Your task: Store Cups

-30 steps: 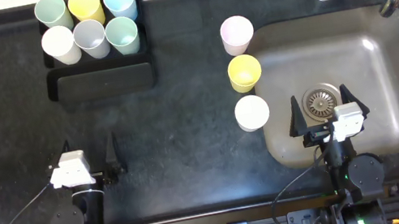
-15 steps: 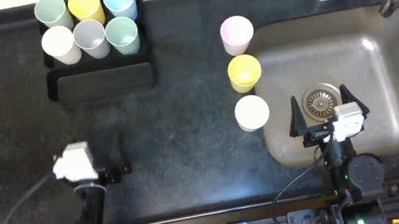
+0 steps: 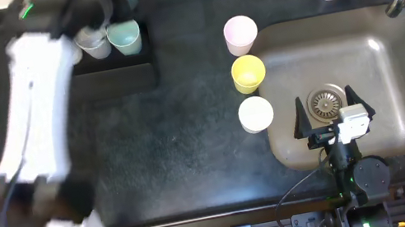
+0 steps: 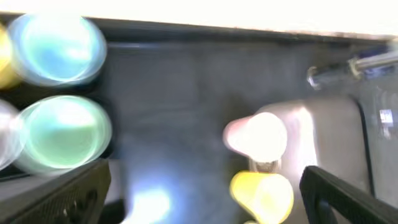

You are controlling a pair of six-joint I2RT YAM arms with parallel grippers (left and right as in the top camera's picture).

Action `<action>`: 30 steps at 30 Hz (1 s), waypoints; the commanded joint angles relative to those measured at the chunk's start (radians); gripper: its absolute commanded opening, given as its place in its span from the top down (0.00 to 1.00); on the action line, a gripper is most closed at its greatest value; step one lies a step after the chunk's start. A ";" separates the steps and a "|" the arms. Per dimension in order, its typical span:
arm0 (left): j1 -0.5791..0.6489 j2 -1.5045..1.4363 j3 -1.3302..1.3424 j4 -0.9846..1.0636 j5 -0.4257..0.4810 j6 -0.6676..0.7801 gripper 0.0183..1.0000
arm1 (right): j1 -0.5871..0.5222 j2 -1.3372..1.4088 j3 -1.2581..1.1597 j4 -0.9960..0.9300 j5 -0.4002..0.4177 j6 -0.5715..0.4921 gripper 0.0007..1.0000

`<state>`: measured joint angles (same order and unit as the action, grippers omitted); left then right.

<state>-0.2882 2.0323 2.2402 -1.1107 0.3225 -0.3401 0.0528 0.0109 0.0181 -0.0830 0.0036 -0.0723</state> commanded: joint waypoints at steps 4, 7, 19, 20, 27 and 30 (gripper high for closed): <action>-0.250 0.360 0.510 -0.337 -0.205 -0.116 0.00 | -0.001 -0.007 -0.013 0.005 -0.010 -0.003 0.00; -0.275 0.423 0.547 -0.398 -0.248 -0.167 0.00 | -0.001 -0.007 -0.013 0.005 -0.010 -0.003 0.00; -0.255 0.547 0.550 -0.383 -0.246 -0.212 0.00 | -0.001 -0.007 -0.013 0.005 -0.010 -0.003 0.00; -0.255 0.555 0.550 -0.369 -0.241 -0.212 0.00 | -0.001 -0.007 -0.013 0.005 -0.010 -0.003 0.01; -0.258 0.575 0.550 -0.305 -0.200 -0.212 0.00 | -0.001 -0.007 -0.013 0.005 -0.010 -0.003 0.00; -0.259 0.578 0.550 -0.330 -0.196 -0.212 0.00 | -0.001 -0.007 -0.013 0.005 -0.010 -0.002 0.00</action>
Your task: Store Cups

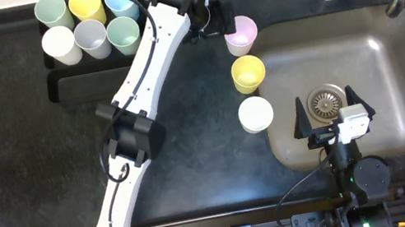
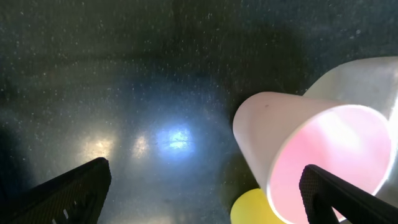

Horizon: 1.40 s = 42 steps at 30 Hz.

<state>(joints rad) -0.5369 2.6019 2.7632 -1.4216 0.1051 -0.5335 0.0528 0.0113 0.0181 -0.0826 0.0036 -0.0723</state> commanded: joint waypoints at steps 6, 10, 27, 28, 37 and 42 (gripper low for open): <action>-0.018 0.026 0.026 -0.032 0.039 -0.018 0.00 | -0.001 -0.008 -0.013 0.005 -0.010 -0.003 0.00; -0.025 0.042 0.026 -0.031 0.051 -0.018 0.00 | -0.001 -0.008 -0.013 0.005 -0.010 -0.003 0.00; -0.025 0.056 0.028 0.041 0.029 -0.018 0.98 | -0.001 -0.008 -0.013 0.005 -0.010 -0.003 0.00; -0.025 0.051 0.028 0.048 0.029 -0.018 0.98 | -0.001 -0.008 -0.013 0.005 -0.010 -0.002 0.00; 0.062 -0.171 0.018 -0.027 -0.020 -0.053 0.98 | -0.001 -0.008 -0.013 0.005 -0.010 -0.003 0.00; 0.221 -0.459 -0.183 -0.063 -0.094 -0.110 0.98 | -0.001 -0.008 -0.013 0.005 -0.010 -0.003 0.00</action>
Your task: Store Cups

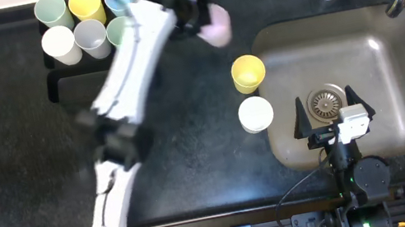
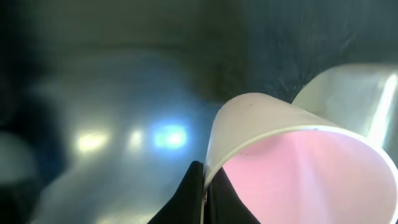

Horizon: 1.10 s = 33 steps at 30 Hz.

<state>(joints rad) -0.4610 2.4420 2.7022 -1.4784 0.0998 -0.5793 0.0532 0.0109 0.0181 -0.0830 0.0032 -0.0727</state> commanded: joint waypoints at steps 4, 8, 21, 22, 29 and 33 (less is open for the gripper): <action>0.335 -0.569 -0.514 0.118 -0.101 -0.108 0.98 | -0.002 -0.007 -0.013 0.005 -0.010 -0.002 0.00; 0.500 -0.776 -0.933 0.337 -0.055 -0.115 0.98 | -0.002 -0.007 -0.013 0.005 -0.010 -0.002 0.00; 0.610 -0.728 -1.136 0.403 -0.162 -0.163 0.98 | -0.002 -0.007 -0.013 0.005 -0.010 -0.002 0.00; 0.615 -0.716 -1.137 0.404 -0.163 -0.163 0.98 | -0.002 -0.007 -0.013 0.005 -0.010 -0.002 0.00; 0.661 -0.661 -1.137 0.405 -0.160 -0.163 0.98 | -0.002 -0.007 -0.013 0.005 -0.010 -0.002 0.00; 0.690 -0.631 -1.136 0.422 -0.134 -0.162 0.98 | -0.002 -0.007 -0.013 0.005 -0.010 -0.002 0.00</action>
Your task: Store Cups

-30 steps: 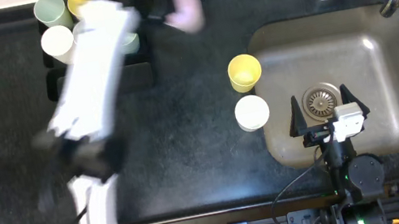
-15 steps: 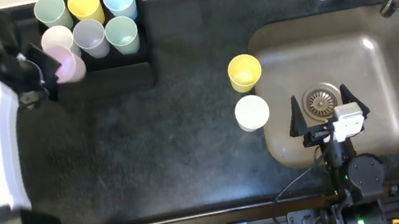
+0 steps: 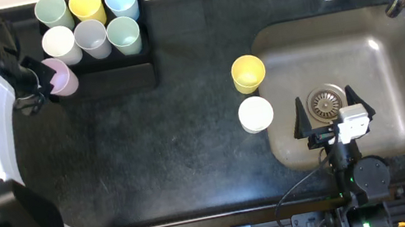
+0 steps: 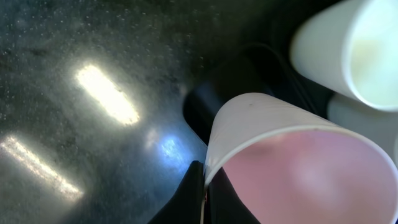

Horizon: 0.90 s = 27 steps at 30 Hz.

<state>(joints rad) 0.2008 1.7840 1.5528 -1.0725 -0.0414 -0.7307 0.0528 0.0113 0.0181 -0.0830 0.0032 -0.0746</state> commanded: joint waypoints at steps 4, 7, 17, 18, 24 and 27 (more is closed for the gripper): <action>0.035 0.047 0.013 0.044 0.021 -0.006 0.98 | -0.001 -0.008 -0.013 0.005 -0.010 0.000 0.00; 0.035 0.064 0.013 0.058 0.031 -0.007 0.98 | -0.001 -0.008 -0.013 0.005 -0.010 0.000 0.00; 0.035 0.123 0.014 0.084 0.035 -0.007 0.98 | -0.001 -0.008 -0.013 0.005 -0.010 0.000 0.00; 0.035 0.127 0.014 0.084 0.037 -0.007 0.98 | -0.001 -0.008 -0.013 0.005 -0.010 0.000 0.00; 0.035 0.153 0.014 0.088 0.040 -0.007 0.98 | -0.001 -0.008 -0.013 0.005 -0.010 0.000 0.00; 0.035 0.158 0.014 0.097 0.040 -0.007 0.98 | -0.001 -0.008 -0.013 0.005 -0.010 0.000 0.00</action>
<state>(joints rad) 0.2337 1.9209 1.5528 -0.9833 -0.0101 -0.7303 0.0528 0.0113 0.0181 -0.0826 0.0036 -0.0750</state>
